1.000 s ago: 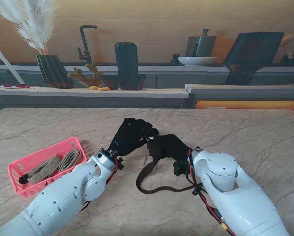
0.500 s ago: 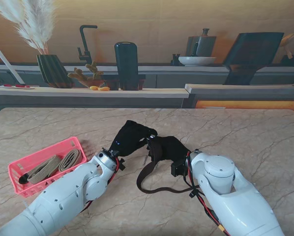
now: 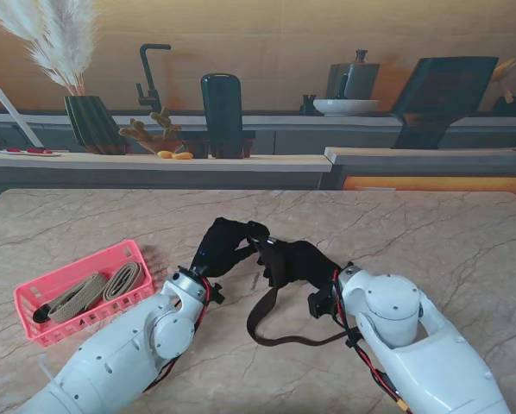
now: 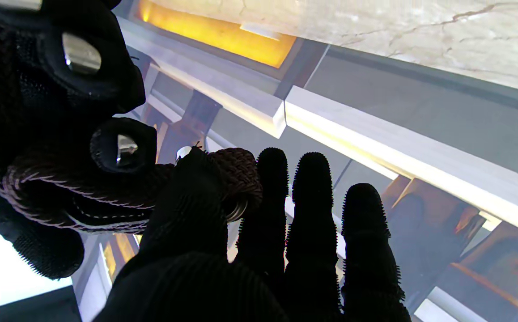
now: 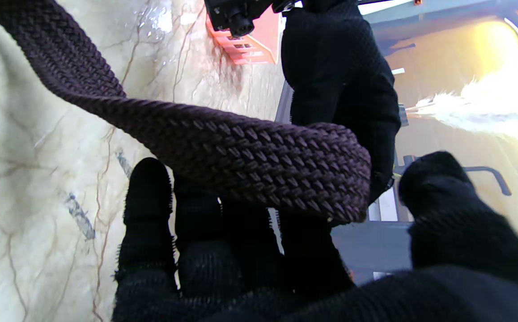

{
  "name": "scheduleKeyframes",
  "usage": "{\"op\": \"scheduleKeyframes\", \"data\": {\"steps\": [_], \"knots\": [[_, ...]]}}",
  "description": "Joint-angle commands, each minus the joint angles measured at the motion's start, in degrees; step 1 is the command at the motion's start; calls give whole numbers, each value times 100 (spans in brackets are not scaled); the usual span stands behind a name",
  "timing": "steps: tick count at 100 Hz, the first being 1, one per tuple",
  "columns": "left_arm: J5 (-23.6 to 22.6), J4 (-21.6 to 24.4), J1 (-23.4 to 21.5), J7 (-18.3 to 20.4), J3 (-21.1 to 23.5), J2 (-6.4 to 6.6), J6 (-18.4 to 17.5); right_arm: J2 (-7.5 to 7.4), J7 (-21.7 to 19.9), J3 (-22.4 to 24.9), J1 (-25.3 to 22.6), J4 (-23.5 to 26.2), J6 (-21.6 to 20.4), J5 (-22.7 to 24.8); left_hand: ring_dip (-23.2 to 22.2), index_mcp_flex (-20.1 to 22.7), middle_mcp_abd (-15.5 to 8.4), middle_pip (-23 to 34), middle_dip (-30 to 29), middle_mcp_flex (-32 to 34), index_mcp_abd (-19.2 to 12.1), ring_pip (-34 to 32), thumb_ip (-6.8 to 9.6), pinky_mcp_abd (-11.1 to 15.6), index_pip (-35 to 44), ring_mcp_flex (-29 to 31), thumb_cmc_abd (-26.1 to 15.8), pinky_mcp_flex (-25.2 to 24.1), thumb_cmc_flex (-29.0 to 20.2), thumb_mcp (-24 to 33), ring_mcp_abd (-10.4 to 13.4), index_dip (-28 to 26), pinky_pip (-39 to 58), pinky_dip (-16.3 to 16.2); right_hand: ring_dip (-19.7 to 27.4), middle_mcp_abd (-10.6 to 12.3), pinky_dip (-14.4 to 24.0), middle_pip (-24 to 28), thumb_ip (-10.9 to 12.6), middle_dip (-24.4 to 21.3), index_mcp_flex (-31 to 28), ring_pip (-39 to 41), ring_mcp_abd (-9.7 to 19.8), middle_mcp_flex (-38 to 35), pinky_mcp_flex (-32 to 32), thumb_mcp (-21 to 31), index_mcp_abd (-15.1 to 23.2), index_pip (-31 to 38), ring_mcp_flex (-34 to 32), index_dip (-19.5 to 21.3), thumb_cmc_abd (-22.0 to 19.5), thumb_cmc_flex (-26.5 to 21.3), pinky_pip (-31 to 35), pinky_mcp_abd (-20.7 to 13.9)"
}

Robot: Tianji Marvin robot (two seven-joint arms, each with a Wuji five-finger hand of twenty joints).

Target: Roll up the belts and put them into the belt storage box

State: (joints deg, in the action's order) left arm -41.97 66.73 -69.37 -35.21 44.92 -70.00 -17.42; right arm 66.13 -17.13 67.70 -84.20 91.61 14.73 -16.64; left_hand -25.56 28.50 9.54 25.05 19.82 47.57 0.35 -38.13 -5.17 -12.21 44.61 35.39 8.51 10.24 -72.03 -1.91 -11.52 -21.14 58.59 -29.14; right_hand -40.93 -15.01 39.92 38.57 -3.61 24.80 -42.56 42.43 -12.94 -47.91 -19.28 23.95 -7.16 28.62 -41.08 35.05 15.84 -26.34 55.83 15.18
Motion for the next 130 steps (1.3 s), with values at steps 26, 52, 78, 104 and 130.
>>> {"op": "scheduleKeyframes", "data": {"steps": [26, 52, 78, 104, 130], "knots": [[118, 75, -85, -113, -3, -125, 37, -199, -146, -70, -108, 183, -582, 910, 32, 321, -264, 243, 9, 269, 381, -61, -51, -30, 884, 143, -602, 89, -193, 58, 127, -161, 127, -100, 247, -263, -24, -541, 136, -241, 487, -512, -196, 259, 137, -286, 103, -744, 325, -19, -439, 307, -325, 93], [147, 70, -92, -104, -8, -132, 33, -196, 249, -81, -289, 396, -993, 1424, 4, 369, -179, 300, 29, 387, 570, -156, -77, -1, 905, 306, -650, 263, -193, -40, 43, -151, 196, -123, 358, -341, -71, -656, 180, -321, 612, -666, -252, 302, 92, -490, -108, -1042, 338, -172, -681, 141, -458, 127], [151, 75, -85, -64, -45, -132, 192, -241, 670, -27, -462, 625, -1385, 2599, -5, 469, 12, 331, 39, 451, 721, -276, -36, -119, 885, 305, -510, 258, -193, 111, -157, -112, 268, -162, 524, -457, -225, -523, 194, -413, 431, -683, -391, 221, -205, -166, -378, -1239, 83, -238, -169, 432, -314, 421], [268, 170, -151, 100, -1, -126, 269, -265, 1284, -143, -517, 617, -1962, 4065, -9, 634, 56, 354, 35, 609, 779, -368, -27, -163, 862, 412, -373, 332, -193, 197, -231, -72, 338, -196, 623, -415, -431, -304, 173, -433, -80, -586, -450, -296, -805, 299, -332, -995, -609, -95, 462, 398, 120, 678], [332, 225, -187, 201, -4, -122, 244, -180, 1997, -486, -317, 405, -1847, 4839, -20, 801, 121, 381, 25, 822, 852, -476, -31, -216, 854, 564, -196, 439, -193, 302, -319, -32, 431, -237, 621, -392, -825, 5, 557, -463, -557, -252, -457, -837, -1099, 124, -239, -604, -1129, -24, -10, -793, 714, 786]]}}
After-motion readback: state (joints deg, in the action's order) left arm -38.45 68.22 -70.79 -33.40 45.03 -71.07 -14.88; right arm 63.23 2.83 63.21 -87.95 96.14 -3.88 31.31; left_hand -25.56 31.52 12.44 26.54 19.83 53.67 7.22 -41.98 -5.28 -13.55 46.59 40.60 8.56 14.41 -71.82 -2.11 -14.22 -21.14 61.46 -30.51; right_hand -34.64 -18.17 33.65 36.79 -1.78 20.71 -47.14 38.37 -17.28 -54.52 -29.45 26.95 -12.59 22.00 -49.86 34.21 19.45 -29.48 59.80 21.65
